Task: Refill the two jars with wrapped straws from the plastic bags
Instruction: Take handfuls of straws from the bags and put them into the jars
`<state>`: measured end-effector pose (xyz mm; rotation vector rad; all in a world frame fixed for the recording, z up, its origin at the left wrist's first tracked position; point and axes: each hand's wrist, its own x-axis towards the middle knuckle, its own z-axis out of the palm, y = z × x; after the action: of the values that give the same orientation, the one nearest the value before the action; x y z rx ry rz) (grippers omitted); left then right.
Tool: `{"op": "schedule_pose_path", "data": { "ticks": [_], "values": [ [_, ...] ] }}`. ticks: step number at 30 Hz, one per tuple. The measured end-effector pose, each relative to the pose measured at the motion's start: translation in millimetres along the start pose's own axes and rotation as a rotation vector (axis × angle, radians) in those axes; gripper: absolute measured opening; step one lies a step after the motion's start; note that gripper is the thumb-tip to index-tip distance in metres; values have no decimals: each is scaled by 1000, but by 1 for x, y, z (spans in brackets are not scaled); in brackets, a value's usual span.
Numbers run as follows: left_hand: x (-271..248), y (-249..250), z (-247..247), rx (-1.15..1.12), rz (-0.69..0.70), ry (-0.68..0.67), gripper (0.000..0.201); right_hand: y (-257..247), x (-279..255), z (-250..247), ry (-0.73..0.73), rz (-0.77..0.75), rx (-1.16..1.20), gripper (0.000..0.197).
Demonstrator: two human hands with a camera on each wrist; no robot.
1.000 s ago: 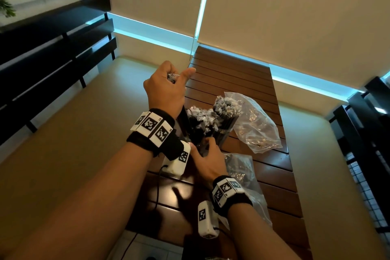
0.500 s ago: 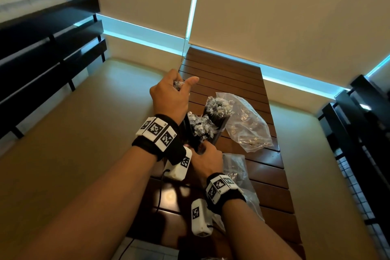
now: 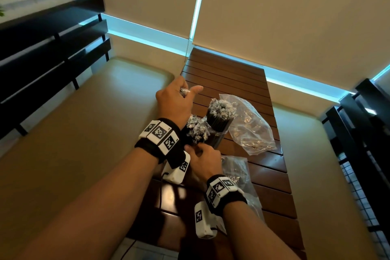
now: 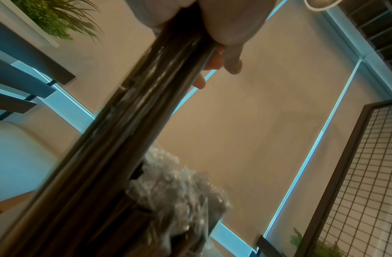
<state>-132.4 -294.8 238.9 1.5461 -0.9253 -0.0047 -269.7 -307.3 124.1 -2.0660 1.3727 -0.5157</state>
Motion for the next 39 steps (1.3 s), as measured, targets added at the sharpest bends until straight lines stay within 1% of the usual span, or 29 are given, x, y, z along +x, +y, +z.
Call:
{"op": "schedule_pose_path", "data": {
  "ticks": [4, 6, 9, 13, 15, 17, 19, 21, 22, 23, 24, 27, 29, 30, 32, 35, 37, 39],
  "values": [
    [-5, -12, 5, 53, -33, -52, 42, -5, -2, 2, -36, -30, -32, 62],
    [-5, -18, 9, 73, -38, -60, 40, -7, -1, 4, -22, -20, -63, 65],
    [-7, -22, 17, 153, -25, -120, 37, -9, 2, 1, -4, 5, -85, 60],
    [-18, -32, 31, 198, 87, -274, 24, -10, 4, -4, -27, 10, -74, 48],
    [-22, -40, 32, 218, 124, -318, 23, -10, 5, -6, -44, 25, -72, 43],
    [-27, -51, 29, 280, 141, -388, 28, -10, 6, -6, -53, 36, -83, 42],
    [-36, -60, 25, 410, 80, -520, 36, -9, 6, -4, -60, 37, -87, 41],
    [-46, -67, 21, 557, -8, -641, 52, -9, 6, -5, -61, 12, -76, 32],
    [-47, -66, 19, 606, -24, -685, 61, -9, 6, -7, -58, -7, -69, 25],
    [-46, -63, 18, 639, -19, -725, 69, -9, 6, -9, -58, -26, -61, 20],
    [-43, -58, 19, 663, 2, -749, 76, -8, 6, -11, -64, -36, -50, 19],
    [-36, -39, 26, 729, 80, -760, 85, -9, 3, -13, -104, -74, -22, 16],
    [-40, -37, 34, 801, 103, -804, 83, -10, 2, -11, -122, -111, -54, 16],
    [-44, -40, 37, 836, 107, -825, 81, -10, 2, -10, -123, -105, -63, 17],
    [-50, -50, 38, 879, 144, -800, 75, -9, 2, -9, -106, -74, -58, 18],
    [-47, -59, 40, 862, 209, -747, 68, -8, 1, -10, -75, -54, -31, 16],
    [-42, -59, 43, 832, 225, -770, 69, -7, 1, -10, -75, -32, -30, 17],
    [-37, -53, 43, 721, 215, -813, 74, -5, 1, -10, -73, -3, -2, 21]
  ]
}}
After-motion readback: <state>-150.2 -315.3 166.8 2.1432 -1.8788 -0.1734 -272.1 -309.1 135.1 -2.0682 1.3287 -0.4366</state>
